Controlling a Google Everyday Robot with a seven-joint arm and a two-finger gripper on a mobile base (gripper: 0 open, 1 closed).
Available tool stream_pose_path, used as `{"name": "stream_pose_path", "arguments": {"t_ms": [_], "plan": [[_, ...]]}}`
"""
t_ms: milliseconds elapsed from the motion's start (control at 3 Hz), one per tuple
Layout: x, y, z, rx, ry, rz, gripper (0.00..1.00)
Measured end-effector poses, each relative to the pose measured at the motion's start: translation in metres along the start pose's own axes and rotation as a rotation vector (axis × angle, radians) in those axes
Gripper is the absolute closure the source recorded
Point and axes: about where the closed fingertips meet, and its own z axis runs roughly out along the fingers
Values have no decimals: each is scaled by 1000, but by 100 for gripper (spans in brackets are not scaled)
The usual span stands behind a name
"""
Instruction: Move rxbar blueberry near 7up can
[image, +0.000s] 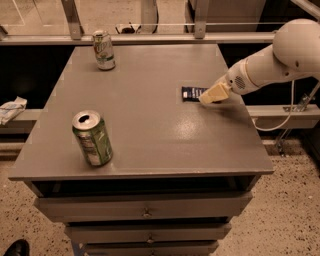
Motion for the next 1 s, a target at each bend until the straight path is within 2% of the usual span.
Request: {"name": "stream_pose_path", "arguments": {"t_ms": [667, 1000], "plan": [[-6, 1, 0, -4, -20, 14, 88], [-20, 5, -7, -10, -51, -5, 100]]}}
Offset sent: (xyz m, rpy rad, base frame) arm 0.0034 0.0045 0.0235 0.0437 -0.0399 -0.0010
